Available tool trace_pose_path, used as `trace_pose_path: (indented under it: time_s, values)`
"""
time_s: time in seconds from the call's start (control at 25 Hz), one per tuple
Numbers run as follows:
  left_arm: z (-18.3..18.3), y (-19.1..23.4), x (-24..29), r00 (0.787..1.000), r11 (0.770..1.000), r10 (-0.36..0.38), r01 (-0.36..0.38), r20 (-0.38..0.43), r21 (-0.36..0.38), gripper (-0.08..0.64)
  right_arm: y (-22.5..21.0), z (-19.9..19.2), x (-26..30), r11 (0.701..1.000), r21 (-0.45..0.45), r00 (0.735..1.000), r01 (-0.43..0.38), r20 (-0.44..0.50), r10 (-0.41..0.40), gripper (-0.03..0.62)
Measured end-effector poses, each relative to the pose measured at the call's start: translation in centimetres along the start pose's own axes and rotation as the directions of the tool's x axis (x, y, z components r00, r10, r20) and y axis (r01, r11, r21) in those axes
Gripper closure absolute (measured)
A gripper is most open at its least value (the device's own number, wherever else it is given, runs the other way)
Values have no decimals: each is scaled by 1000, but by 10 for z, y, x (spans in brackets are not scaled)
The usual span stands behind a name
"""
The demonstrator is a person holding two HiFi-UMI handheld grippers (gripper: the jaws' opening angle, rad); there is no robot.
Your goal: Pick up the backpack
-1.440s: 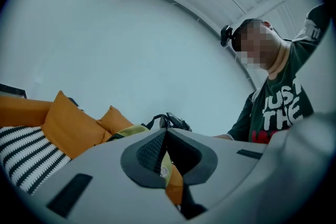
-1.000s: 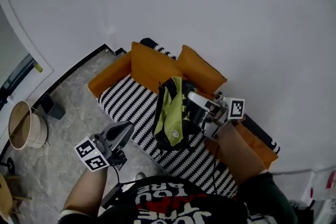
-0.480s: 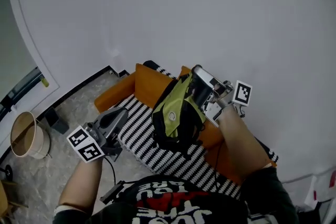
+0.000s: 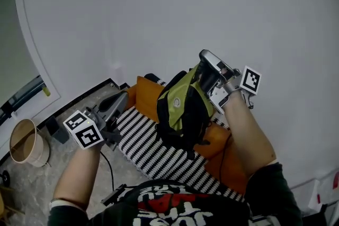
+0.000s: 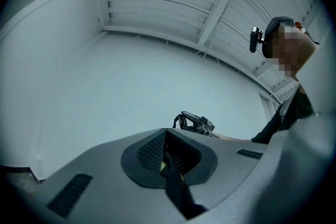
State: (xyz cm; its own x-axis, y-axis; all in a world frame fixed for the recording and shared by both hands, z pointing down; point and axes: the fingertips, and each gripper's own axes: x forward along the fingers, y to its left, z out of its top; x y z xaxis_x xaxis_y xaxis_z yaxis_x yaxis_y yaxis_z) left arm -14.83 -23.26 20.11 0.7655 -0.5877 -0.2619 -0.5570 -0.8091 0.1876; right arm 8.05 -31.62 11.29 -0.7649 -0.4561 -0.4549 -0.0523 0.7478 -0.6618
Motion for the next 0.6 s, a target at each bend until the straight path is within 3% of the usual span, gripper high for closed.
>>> trace_pose_path:
  time_s: [0.4, 0.6]
  values:
    - [99, 40, 53, 999, 1000, 27, -27, 27, -3, 548, 11, 76, 74, 999, -2, 999, 52, -1, -52, 522]
    - [99, 41, 49, 999, 999, 32, -33, 36, 28, 549, 14, 77, 73, 999, -19, 999, 37, 8, -37, 522]
